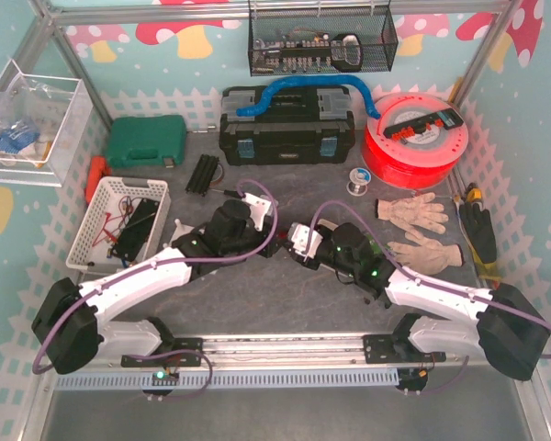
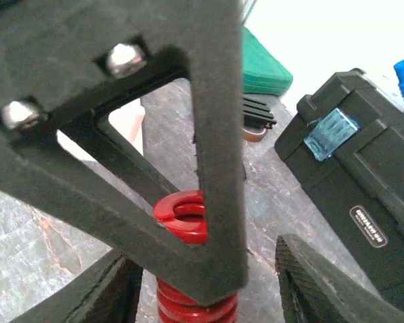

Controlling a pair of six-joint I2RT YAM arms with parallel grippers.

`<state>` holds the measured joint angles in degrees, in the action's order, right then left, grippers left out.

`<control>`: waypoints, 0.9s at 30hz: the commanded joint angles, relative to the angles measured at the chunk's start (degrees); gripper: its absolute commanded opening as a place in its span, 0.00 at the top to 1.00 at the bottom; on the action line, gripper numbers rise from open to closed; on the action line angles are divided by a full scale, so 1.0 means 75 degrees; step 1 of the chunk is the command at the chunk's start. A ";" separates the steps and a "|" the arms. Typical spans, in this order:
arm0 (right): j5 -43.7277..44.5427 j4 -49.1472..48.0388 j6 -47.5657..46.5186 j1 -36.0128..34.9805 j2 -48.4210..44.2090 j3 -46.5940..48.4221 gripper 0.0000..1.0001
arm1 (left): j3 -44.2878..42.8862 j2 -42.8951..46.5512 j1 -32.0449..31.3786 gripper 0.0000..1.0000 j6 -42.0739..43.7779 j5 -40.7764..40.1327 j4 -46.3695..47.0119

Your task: Install the large spring

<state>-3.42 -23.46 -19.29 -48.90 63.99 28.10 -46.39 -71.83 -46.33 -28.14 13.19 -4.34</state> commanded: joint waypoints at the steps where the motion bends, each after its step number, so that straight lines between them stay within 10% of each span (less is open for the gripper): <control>1: 0.0184 -0.0109 0.0247 -0.0065 -0.0100 -0.0049 0.35 | -0.0347 0.0250 0.0036 1.00 -0.0086 -0.0489 -0.0482; 8: 0.0532 0.0098 0.1395 -0.0055 -0.0843 -0.0034 0.02 | -0.0570 0.0597 0.0492 1.00 -0.0118 -0.1445 -0.1381; 15: 0.3461 0.0512 0.4149 -0.0042 -0.1166 0.0197 0.01 | -0.0640 0.1037 0.1647 1.00 -0.0177 -0.2542 -0.2276; 27: 0.4591 0.0194 0.4025 -0.0021 -0.1475 -0.0625 0.01 | -0.0930 0.0409 0.4048 1.00 -0.0531 -0.4526 -0.3275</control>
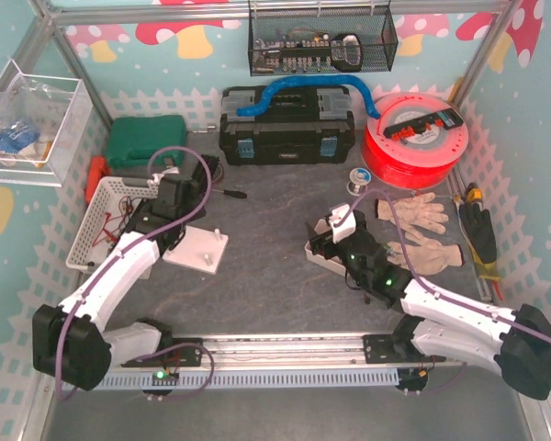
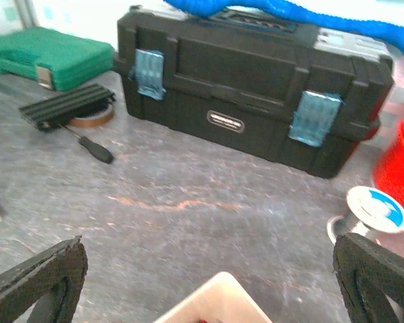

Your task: Install the large spring

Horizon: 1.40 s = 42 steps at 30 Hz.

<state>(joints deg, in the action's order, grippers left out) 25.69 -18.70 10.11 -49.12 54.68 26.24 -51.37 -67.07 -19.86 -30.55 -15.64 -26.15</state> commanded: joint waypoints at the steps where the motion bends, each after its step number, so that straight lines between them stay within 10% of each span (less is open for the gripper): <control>1: 0.0851 -0.0469 0.0094 0.0010 -0.0261 -0.0432 0.01 | -0.0255 -0.0290 0.0698 1.00 -0.0240 -0.0625 -0.0387; 42: 0.0509 -0.0612 0.0047 0.0046 -0.0476 -0.0606 0.01 | 0.0223 -0.1250 0.1868 1.00 0.0142 0.0559 -0.0028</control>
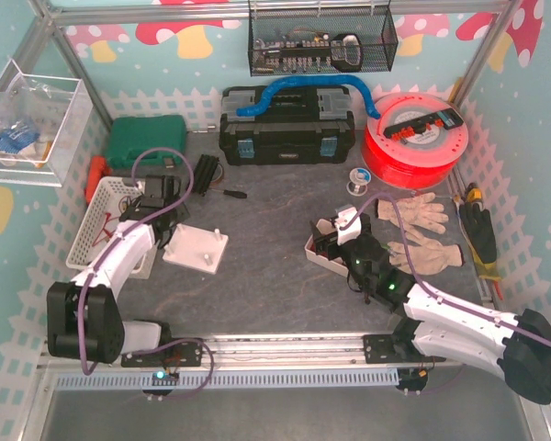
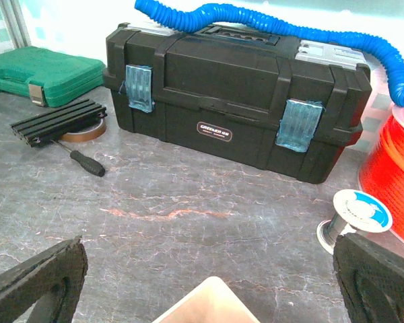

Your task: Install the large spring

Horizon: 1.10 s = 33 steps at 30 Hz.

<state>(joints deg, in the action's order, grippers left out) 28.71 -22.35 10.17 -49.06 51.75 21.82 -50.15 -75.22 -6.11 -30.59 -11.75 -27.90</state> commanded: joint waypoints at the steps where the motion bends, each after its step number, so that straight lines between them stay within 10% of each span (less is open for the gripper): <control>1: 0.0102 -0.0126 0.0038 0.0037 -0.0090 -0.0016 0.01 | 0.0065 -0.0201 0.0040 1.00 0.0155 0.0051 0.0231; 33: 0.0157 -0.0134 -0.0008 0.0037 -0.0085 -0.0022 0.01 | -0.0439 0.0473 0.0041 0.99 0.0515 -0.0357 -0.0714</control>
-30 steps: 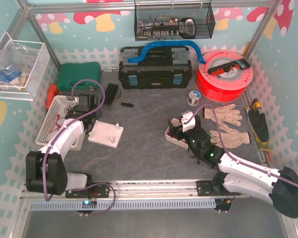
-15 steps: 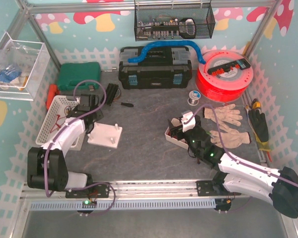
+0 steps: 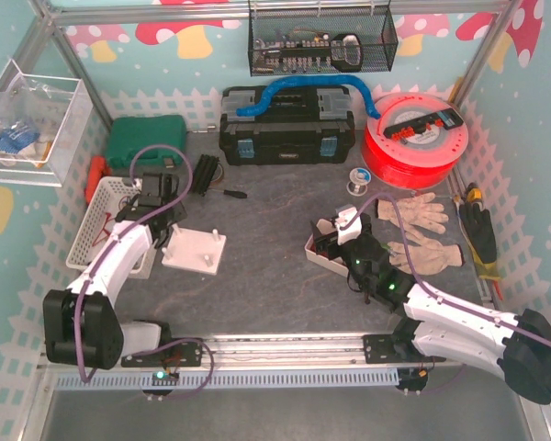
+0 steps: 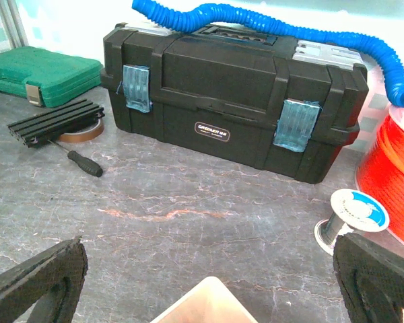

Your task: Install the large spring

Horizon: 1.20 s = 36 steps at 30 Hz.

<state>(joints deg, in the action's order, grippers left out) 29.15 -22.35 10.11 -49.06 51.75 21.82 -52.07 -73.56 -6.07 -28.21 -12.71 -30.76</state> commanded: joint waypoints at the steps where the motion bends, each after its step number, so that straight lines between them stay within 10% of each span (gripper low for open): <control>1: 0.0085 -0.0127 0.0000 0.0037 -0.0096 -0.0019 0.01 | -0.0144 0.0278 0.0035 0.99 0.0178 -0.0246 -0.0327; 36: 0.0165 -0.0161 -0.0051 0.0037 -0.0037 -0.0034 0.01 | -0.0026 -0.0017 0.0035 0.95 0.0254 0.0134 -0.0469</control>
<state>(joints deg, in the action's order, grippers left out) 29.15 -22.35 10.07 -49.06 51.68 21.82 -51.90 -75.42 -6.07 -27.57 -12.60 -32.36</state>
